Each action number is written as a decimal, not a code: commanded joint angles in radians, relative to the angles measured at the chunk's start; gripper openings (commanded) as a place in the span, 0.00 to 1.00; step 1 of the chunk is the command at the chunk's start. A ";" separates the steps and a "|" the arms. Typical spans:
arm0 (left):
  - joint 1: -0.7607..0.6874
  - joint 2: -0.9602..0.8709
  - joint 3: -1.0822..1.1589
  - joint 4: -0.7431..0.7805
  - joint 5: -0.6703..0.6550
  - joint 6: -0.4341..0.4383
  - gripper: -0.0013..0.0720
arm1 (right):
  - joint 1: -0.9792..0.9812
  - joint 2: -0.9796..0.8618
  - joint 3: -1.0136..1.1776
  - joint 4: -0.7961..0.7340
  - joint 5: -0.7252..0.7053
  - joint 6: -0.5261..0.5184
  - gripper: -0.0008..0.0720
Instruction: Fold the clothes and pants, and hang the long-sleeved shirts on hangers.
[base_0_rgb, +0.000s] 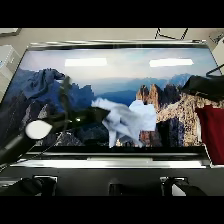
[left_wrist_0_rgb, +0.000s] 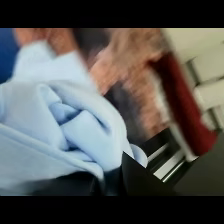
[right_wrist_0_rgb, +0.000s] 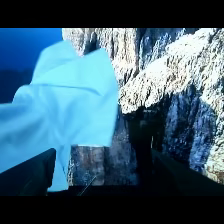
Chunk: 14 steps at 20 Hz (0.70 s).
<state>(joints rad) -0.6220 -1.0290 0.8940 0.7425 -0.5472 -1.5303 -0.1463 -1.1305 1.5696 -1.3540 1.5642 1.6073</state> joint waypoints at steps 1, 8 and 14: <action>0.125 -0.140 -0.051 -0.010 -0.234 -0.049 0.33 | 0.001 -0.023 -0.035 0.002 0.002 0.000 0.95; 0.626 -0.167 0.104 0.126 -0.696 0.020 1.00 | 0.001 -0.239 -0.168 0.011 -0.028 -0.024 0.98; 0.641 -0.171 -0.119 0.128 -0.728 0.118 0.99 | 0.001 -0.389 -0.194 0.011 -0.022 -0.022 0.98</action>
<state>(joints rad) 0.0261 -1.1973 0.8764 0.8604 -1.2598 -1.4704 -0.1463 -1.4548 1.3869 -1.3426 1.5368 1.5856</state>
